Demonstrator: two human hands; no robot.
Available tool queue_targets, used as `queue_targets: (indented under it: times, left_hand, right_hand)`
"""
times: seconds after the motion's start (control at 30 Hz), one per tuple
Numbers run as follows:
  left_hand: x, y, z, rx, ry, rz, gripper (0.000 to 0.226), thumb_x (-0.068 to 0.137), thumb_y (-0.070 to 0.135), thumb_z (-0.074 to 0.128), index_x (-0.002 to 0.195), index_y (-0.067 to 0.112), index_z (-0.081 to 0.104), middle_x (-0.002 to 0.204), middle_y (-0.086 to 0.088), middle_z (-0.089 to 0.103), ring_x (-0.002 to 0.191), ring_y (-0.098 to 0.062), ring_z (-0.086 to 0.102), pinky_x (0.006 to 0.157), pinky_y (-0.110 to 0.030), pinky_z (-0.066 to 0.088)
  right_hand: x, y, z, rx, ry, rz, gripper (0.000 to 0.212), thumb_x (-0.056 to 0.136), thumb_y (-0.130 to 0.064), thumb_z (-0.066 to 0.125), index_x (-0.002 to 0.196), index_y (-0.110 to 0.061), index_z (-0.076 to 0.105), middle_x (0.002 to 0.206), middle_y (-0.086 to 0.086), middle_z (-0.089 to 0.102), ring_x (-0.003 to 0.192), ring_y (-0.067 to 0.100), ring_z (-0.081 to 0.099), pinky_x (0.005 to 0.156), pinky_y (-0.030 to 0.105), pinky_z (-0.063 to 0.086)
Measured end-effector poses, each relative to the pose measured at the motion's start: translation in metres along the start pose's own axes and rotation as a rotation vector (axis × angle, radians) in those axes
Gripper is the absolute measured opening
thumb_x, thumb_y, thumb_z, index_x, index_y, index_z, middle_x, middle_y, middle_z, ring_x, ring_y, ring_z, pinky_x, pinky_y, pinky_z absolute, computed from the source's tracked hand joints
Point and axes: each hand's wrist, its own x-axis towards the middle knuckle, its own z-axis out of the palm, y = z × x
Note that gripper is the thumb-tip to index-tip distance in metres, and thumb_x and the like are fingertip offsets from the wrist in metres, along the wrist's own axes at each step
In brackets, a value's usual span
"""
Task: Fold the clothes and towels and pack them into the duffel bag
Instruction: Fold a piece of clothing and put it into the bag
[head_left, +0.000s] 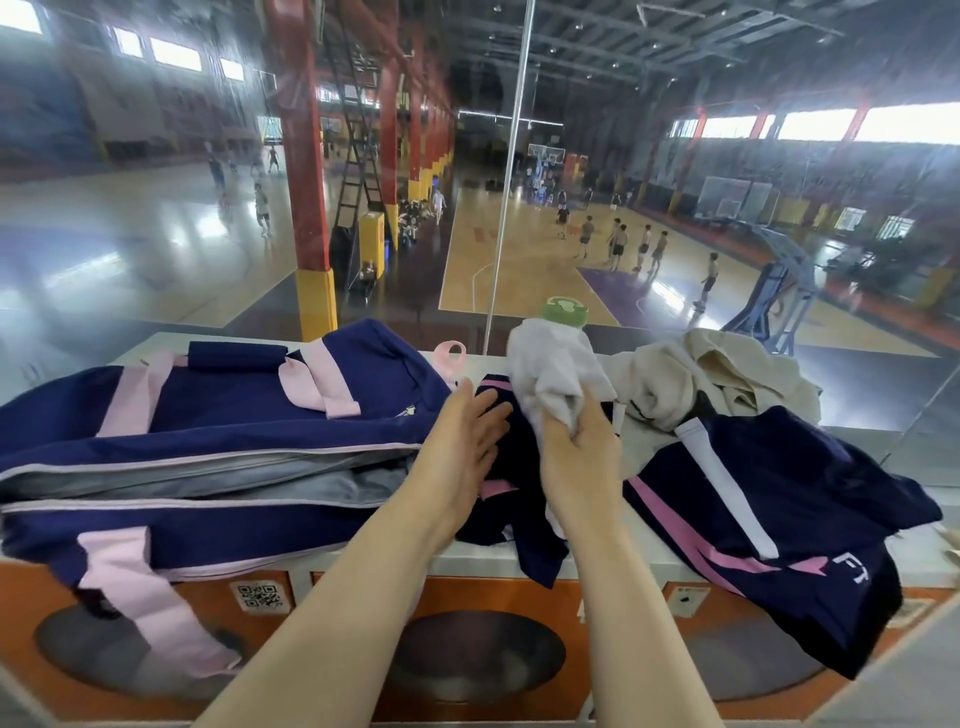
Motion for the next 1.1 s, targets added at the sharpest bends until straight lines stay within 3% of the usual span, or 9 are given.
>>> queue_targets:
  times: [0.13, 0.23, 0.3, 0.43, 0.5, 0.57, 0.67, 0.9, 1.1]
  left_hand:
    - [-0.005, 0.01, -0.011, -0.326, 0.023, -0.075, 0.072, 0.091, 0.067, 0.036, 0.13, 0.011, 0.059, 0.123, -0.016, 0.066, 0.114, -0.032, 0.062, 0.086, -0.042, 0.052]
    - [-0.007, 0.017, -0.024, -0.388, 0.028, -0.143, 0.072, 0.087, 0.069, 0.045, 0.127, 0.012, 0.062, 0.122, -0.017, 0.066, 0.113, -0.034, 0.062, 0.094, -0.048, 0.049]
    - [-0.007, 0.019, -0.027, -0.335, 0.062, -0.151, 0.06, 0.089, 0.06, 0.052, 0.123, 0.011, 0.063, 0.119, -0.017, 0.067, 0.109, -0.033, 0.063, 0.095, -0.047, 0.05]
    - [-0.009, 0.021, -0.027, -0.03, 0.113, -0.221, 0.019, 0.095, 0.025, 0.053, 0.088, 0.009, 0.059, 0.076, -0.009, 0.061, 0.064, -0.021, 0.06, 0.054, -0.027, 0.054]
    - [-0.009, 0.02, -0.03, 0.069, 0.159, -0.221, 0.012, 0.092, 0.014, 0.054, 0.094, 0.004, 0.06, 0.083, -0.013, 0.062, 0.068, -0.024, 0.061, 0.058, -0.03, 0.056]
    - [-0.009, 0.019, -0.031, 0.056, 0.184, -0.222, 0.028, 0.085, 0.005, 0.057, 0.111, -0.004, 0.062, 0.1, -0.024, 0.067, 0.085, -0.034, 0.066, 0.078, -0.042, 0.058]
    - [-0.011, 0.018, -0.028, 0.07, 0.208, -0.189, 0.033, 0.084, -0.002, 0.057, 0.116, 0.0, 0.063, 0.114, -0.024, 0.067, 0.101, -0.039, 0.066, 0.084, -0.046, 0.056]
    - [-0.021, 0.03, -0.026, -0.023, 0.089, -0.087, 0.033, 0.089, -0.003, 0.053, 0.12, 0.004, 0.063, 0.112, -0.019, 0.068, 0.094, -0.029, 0.068, 0.076, -0.038, 0.058]
    - [-0.034, 0.059, -0.02, -0.131, 0.031, -0.064, 0.017, 0.088, 0.007, 0.056, 0.099, 0.004, 0.069, 0.081, -0.011, 0.071, 0.072, -0.027, 0.07, 0.072, -0.039, 0.054]
  right_hand:
    - [-0.014, 0.003, 0.007, -0.098, -0.367, -0.193, 0.035, 0.095, -0.012, 0.045, 0.125, -0.028, 0.057, 0.106, -0.015, 0.065, 0.092, -0.004, 0.06, 0.079, 0.015, 0.047]
    - [-0.017, 0.003, 0.005, 0.0, -0.524, -0.139, 0.047, 0.093, -0.009, 0.045, 0.13, -0.036, 0.056, 0.122, -0.02, 0.061, 0.111, -0.005, 0.055, 0.096, 0.017, 0.045]
    - [-0.019, 0.001, 0.003, 0.044, -0.604, -0.072, 0.048, 0.092, -0.007, 0.047, 0.125, -0.04, 0.06, 0.117, -0.026, 0.063, 0.109, -0.01, 0.055, 0.093, 0.014, 0.045]
    - [-0.02, -0.013, -0.01, 0.166, -0.879, 0.071, 0.044, 0.09, -0.005, 0.055, 0.12, -0.036, 0.064, 0.11, -0.016, 0.066, 0.1, -0.004, 0.059, 0.085, 0.013, 0.048]
    - [-0.018, -0.02, -0.014, 0.233, -0.794, 0.174, 0.027, 0.094, -0.018, 0.055, 0.109, -0.035, 0.07, 0.101, -0.014, 0.069, 0.093, -0.003, 0.062, 0.078, 0.012, 0.047]
    - [-0.014, -0.013, -0.008, 0.147, -0.489, 0.218, 0.019, 0.093, -0.036, 0.056, 0.106, -0.032, 0.07, 0.1, -0.01, 0.07, 0.094, 0.005, 0.064, 0.077, 0.018, 0.049]
    - [-0.006, 0.01, 0.0, -0.266, -0.183, 0.33, 0.059, 0.083, -0.053, 0.057, 0.134, -0.024, 0.048, 0.132, 0.0, 0.056, 0.12, 0.02, 0.052, 0.098, 0.04, 0.045]
    - [-0.007, 0.009, -0.004, -0.111, -0.252, 0.475, 0.091, 0.062, -0.079, 0.055, 0.129, -0.018, 0.047, 0.111, -0.002, 0.06, 0.102, 0.022, 0.059, 0.092, 0.045, 0.05]
    - [0.005, -0.017, -0.02, 0.49, -0.413, 0.626, 0.07, 0.068, -0.069, 0.07, 0.119, -0.022, 0.064, 0.106, -0.001, 0.073, 0.098, 0.022, 0.07, 0.092, 0.043, 0.053]
